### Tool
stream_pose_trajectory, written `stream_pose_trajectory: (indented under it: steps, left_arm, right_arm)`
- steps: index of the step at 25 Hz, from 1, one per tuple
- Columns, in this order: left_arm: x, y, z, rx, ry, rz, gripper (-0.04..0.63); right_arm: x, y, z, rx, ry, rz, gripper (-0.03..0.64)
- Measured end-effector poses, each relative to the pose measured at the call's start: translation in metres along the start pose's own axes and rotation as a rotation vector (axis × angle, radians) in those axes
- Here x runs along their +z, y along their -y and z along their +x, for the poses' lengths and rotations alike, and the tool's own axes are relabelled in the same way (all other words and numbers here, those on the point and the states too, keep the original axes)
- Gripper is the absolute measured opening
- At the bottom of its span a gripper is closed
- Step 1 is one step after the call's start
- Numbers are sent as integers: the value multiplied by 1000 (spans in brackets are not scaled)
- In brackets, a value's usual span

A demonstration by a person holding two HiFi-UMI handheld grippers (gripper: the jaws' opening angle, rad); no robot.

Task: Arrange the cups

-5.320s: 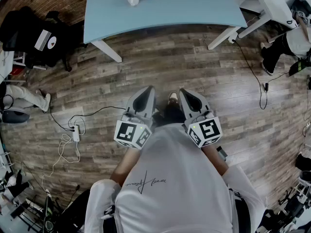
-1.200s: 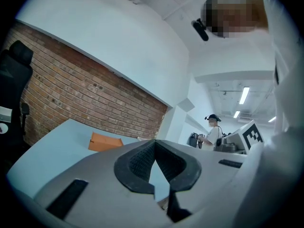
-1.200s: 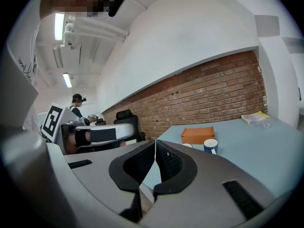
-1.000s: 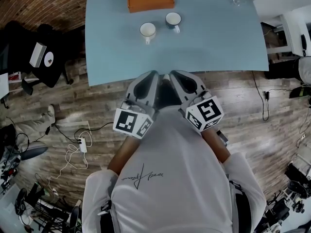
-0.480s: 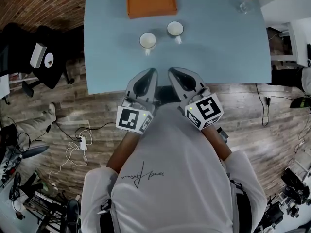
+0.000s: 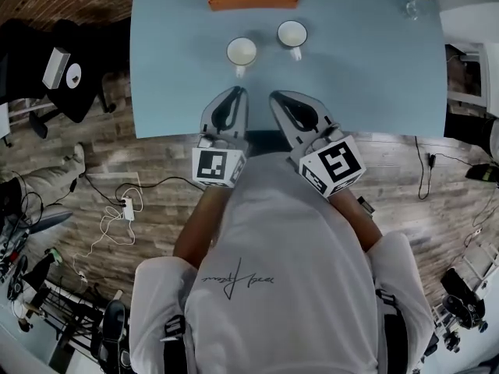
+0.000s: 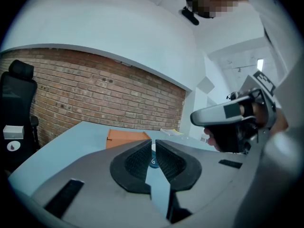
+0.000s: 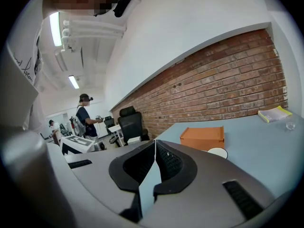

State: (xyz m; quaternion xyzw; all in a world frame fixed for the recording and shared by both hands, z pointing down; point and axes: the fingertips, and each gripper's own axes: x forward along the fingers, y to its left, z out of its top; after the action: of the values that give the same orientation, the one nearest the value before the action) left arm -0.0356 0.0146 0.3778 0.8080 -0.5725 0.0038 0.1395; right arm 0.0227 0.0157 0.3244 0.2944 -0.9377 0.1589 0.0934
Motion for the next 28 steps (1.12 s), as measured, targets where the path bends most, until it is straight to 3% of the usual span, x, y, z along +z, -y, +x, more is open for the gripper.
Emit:
stream_pose_trajectory:
  steps: [6, 8, 14, 28]
  left_arm:
    - [-27, -17, 16, 54, -32, 42, 11]
    - [-39, -23, 19, 80, -42, 37, 93]
    - [-70, -34, 34, 120, -63, 47, 147]
    - [-107, -47, 61, 145, -97, 13, 155]
  right_arm:
    - [-7, -6, 2, -5, -29, 29, 21]
    - [-13, -10, 2, -1, -39, 28, 21]
    - [-24, -12, 4, -4, -59, 19, 21]
    - [-46, -1, -4, -66, -100, 38, 21]
